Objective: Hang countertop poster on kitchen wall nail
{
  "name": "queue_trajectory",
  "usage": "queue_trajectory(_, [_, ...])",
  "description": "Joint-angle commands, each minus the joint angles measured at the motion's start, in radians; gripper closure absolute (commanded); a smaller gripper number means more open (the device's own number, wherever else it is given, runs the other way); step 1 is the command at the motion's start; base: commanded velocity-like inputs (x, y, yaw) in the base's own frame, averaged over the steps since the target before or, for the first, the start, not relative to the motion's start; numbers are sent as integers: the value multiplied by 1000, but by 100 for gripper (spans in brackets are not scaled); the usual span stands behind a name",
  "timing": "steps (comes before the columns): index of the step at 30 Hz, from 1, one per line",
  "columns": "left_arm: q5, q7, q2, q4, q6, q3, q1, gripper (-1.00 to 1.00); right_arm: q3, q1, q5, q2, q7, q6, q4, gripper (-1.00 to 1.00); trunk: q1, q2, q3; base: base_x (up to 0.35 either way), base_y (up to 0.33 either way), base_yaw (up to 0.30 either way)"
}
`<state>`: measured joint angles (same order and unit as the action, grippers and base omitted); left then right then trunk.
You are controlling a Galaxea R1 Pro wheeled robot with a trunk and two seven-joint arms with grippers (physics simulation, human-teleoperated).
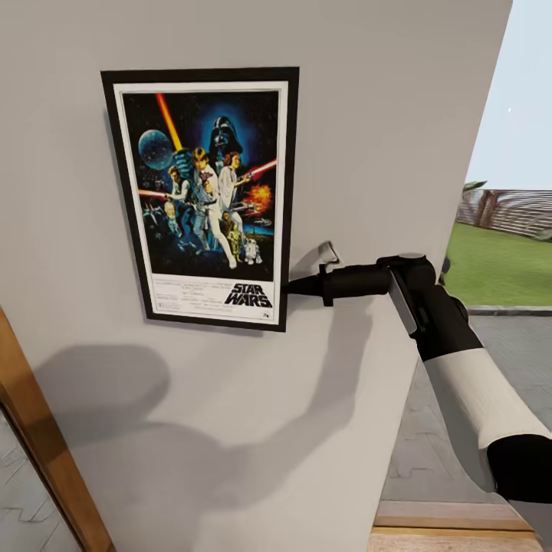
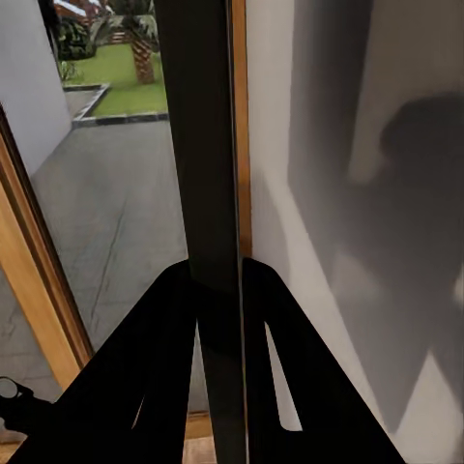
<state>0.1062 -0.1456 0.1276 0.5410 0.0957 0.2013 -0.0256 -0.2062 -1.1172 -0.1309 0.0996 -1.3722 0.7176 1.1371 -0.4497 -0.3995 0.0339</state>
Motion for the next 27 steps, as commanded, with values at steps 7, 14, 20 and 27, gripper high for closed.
queue_trajectory(7, [10,-8,0,0,-1,3,0,-100,-2,2,-9,1,-1,11,2,100,0,-1,0,0,0,0])
queue_trajectory(14, [10,-8,0,0,-1,3,0,-100,-2,2,-9,1,-1,11,2,100,0,-1,0,0,0,0])
queue_trajectory(20, [10,-8,0,0,-1,3,0,-100,-2,2,-9,1,-1,11,2,100,0,-1,0,0,1,0])
queue_trajectory(27, [10,-8,0,0,-1,3,0,-100,-2,2,-9,1,-1,11,2,100,0,-1,0,0,77,0])
